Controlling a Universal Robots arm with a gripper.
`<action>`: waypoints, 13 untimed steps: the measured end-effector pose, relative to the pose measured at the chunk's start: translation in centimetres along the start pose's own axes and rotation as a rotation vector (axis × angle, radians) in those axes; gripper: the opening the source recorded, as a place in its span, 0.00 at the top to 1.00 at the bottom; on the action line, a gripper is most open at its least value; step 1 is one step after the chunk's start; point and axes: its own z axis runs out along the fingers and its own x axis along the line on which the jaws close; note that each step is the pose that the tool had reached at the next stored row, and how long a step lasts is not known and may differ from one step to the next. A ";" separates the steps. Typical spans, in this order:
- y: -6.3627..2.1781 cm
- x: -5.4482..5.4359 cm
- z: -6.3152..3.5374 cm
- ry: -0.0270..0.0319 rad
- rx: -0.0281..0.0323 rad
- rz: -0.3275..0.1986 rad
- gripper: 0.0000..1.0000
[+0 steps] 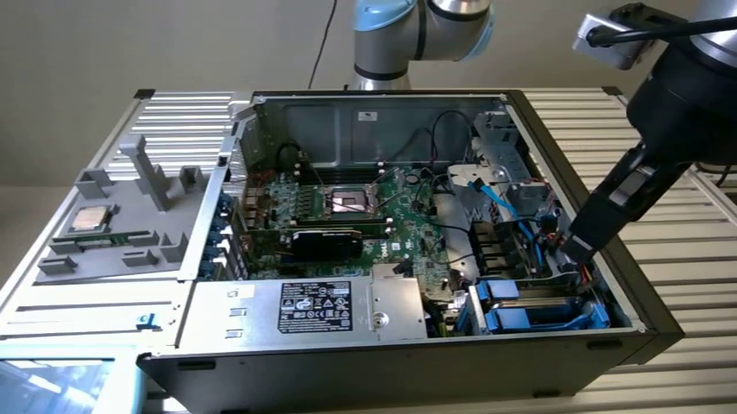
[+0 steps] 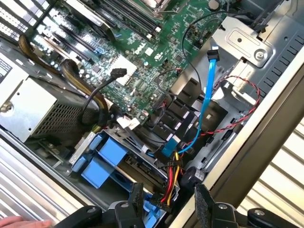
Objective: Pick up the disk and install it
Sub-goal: 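Insert the first disk wire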
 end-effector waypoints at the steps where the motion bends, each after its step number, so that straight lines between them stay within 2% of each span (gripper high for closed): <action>1: -0.12 0.1 0.00 0.0006 -0.0042 0.001 0.44; 6: -0.59 0.4 0.29 -0.0112 -0.0219 0.009 0.44; 13: -0.78 0.5 1.10 -0.0271 -0.0395 0.069 0.44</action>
